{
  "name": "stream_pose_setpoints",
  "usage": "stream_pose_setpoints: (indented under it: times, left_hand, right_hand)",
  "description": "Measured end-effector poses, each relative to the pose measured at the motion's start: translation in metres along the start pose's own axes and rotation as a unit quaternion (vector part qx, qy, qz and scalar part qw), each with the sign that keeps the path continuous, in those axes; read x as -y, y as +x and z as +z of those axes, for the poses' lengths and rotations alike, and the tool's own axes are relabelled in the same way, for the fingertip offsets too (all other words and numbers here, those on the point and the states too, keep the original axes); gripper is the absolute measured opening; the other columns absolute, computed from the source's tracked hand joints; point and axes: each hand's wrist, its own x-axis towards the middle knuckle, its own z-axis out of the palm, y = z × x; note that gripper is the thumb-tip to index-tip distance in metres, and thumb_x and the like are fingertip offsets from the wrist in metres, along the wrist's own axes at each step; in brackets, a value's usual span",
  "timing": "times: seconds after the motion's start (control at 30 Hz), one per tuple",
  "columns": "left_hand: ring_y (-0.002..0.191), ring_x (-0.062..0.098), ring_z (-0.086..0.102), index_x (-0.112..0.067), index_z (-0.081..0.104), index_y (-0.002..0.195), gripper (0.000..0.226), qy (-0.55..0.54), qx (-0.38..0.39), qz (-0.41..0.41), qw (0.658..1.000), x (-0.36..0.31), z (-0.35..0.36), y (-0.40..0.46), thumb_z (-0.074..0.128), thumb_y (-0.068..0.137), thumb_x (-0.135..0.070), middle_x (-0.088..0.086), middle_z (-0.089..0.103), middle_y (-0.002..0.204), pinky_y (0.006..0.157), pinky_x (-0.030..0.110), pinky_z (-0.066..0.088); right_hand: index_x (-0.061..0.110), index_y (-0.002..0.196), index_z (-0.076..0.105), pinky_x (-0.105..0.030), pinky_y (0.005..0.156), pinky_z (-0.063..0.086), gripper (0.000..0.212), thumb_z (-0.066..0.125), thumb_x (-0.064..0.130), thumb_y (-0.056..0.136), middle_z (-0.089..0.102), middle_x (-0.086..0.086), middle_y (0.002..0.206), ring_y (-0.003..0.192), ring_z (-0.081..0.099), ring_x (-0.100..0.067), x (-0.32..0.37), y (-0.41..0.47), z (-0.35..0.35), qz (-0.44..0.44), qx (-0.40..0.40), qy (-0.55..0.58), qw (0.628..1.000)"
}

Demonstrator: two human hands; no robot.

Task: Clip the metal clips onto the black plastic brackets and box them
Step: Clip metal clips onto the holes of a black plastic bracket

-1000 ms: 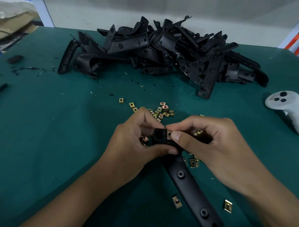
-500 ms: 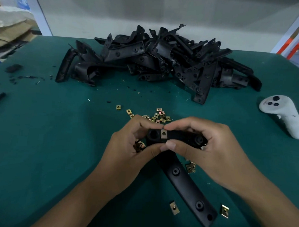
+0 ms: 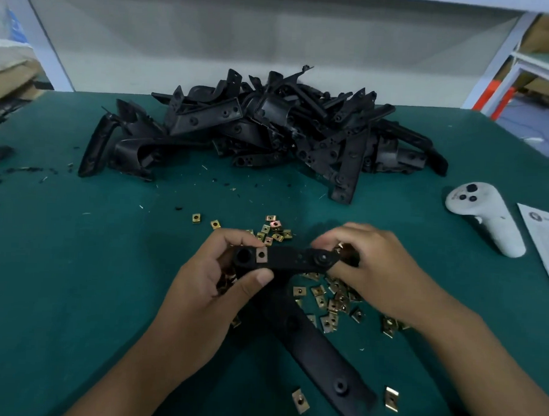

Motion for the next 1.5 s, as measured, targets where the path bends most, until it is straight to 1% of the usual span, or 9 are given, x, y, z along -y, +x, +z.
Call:
stream_pose_setpoints:
  times: [0.1, 0.2, 0.33, 0.53, 0.67, 0.8, 1.03, 1.23, 1.5]
  left_hand:
    - [0.083, 0.011, 0.067, -0.04, 0.063, 0.105, 0.028, -0.024, 0.009, -0.016, 1.0, 0.003, -0.002, -0.001, 0.071, 0.079, -0.047, -0.011, 0.07, 0.093, 0.077, 0.025, 0.056]
    - [0.083, 0.021, 0.066, -0.037, 0.062, 0.112, 0.037, -0.028, 0.011, -0.021, 0.999, 0.004, -0.002, -0.002, 0.072, 0.081, -0.052, -0.007, 0.067, 0.095, 0.076, 0.037, 0.057]
    - [0.064, 0.014, 0.053, -0.029, 0.06, 0.119, 0.042, -0.054, 0.011, -0.015, 0.998, 0.002, -0.001, -0.003, 0.072, 0.082, -0.047, -0.001, 0.062, 0.085, 0.056, 0.021, 0.048]
    - [0.068, 0.01, 0.053, -0.027, 0.065, 0.117, 0.038, -0.083, 0.002, -0.001, 0.997, -0.006, 0.0, -0.004, 0.069, 0.08, -0.036, 0.005, 0.06, 0.085, 0.06, 0.017, 0.046]
    - [0.06, 0.003, 0.051, -0.024, 0.065, 0.104, 0.03, -0.087, 0.011, -0.009, 0.996, -0.009, 0.0, -0.006, 0.07, 0.077, -0.033, -0.007, 0.058, 0.074, 0.054, 0.015, 0.045]
    - [0.062, 0.006, 0.053, -0.027, 0.06, 0.1, 0.03, -0.039, 0.015, -0.016, 0.999, -0.008, 0.0, -0.006, 0.072, 0.075, -0.038, -0.009, 0.057, 0.072, 0.055, 0.019, 0.047]
    - [0.074, 0.003, 0.064, -0.042, 0.064, 0.105, 0.046, 0.028, 0.006, -0.016, 0.999, -0.006, 0.001, -0.004, 0.084, 0.064, -0.047, -0.011, 0.067, 0.089, 0.067, 0.014, 0.051]
    - [0.078, 0.01, 0.072, -0.04, 0.074, 0.1, 0.045, 0.051, 0.022, -0.015, 0.998, -0.007, 0.001, -0.004, 0.084, 0.06, -0.059, -0.006, 0.076, 0.091, 0.069, 0.018, 0.056]
    - [0.074, 0.008, 0.07, -0.04, 0.074, 0.097, 0.041, 0.045, 0.02, -0.012, 0.999, -0.008, 0.001, -0.005, 0.084, 0.062, -0.059, -0.007, 0.076, 0.087, 0.065, 0.017, 0.055]
  right_hand:
    - [0.043, 0.108, 0.066, -0.029, 0.085, 0.045, 0.032, 0.054, 0.059, 0.084, 0.056, 0.026, 0.099, 0.1, 0.05, 0.0, 0.002, -0.002, 0.003, -0.015, 0.042, -0.059, 0.997]
    - [0.045, 0.092, 0.06, -0.028, 0.081, 0.045, 0.018, 0.051, 0.058, 0.085, 0.055, 0.024, 0.092, 0.095, 0.049, 0.0, 0.003, -0.003, 0.004, -0.036, 0.024, -0.061, 0.997]
    - [0.04, 0.085, 0.055, -0.027, 0.081, 0.045, 0.01, 0.056, 0.046, 0.093, 0.056, 0.02, 0.091, 0.094, 0.051, -0.002, 0.001, -0.002, 0.008, -0.045, 0.017, -0.034, 0.998]
    - [0.031, 0.087, 0.06, -0.011, 0.06, 0.039, 0.015, 0.056, 0.035, 0.101, 0.059, 0.024, 0.072, 0.064, 0.054, 0.001, 0.004, 0.001, 0.004, 0.025, -0.062, 0.145, 0.987]
    - [0.017, 0.095, 0.069, -0.014, 0.06, 0.047, 0.009, 0.063, 0.024, 0.098, 0.071, 0.007, 0.078, 0.064, 0.06, -0.003, 0.008, 0.003, -0.001, 0.074, -0.072, 0.373, 0.922]
    - [0.016, 0.106, 0.071, -0.019, 0.065, 0.053, 0.03, 0.079, 0.024, 0.079, 0.077, -0.006, 0.102, 0.091, 0.073, -0.015, 0.017, 0.001, -0.001, 0.07, -0.012, 0.533, 0.843]
    - [0.033, 0.1, 0.076, -0.017, 0.063, 0.051, 0.034, 0.083, 0.01, 0.075, 0.077, -0.001, 0.096, 0.084, 0.07, -0.008, 0.027, 0.001, 0.004, 0.041, 0.014, 0.538, 0.842]
    - [0.033, 0.102, 0.075, -0.018, 0.064, 0.051, 0.028, 0.082, 0.026, 0.076, 0.078, -0.007, 0.107, 0.084, 0.071, -0.008, 0.03, -0.001, 0.002, 0.019, -0.002, 0.541, 0.841]
    - [0.027, 0.1, 0.07, -0.017, 0.06, 0.05, 0.026, 0.084, 0.023, 0.078, 0.078, -0.008, 0.099, 0.071, 0.068, -0.003, 0.033, -0.003, 0.004, 0.008, 0.0, 0.54, 0.842]
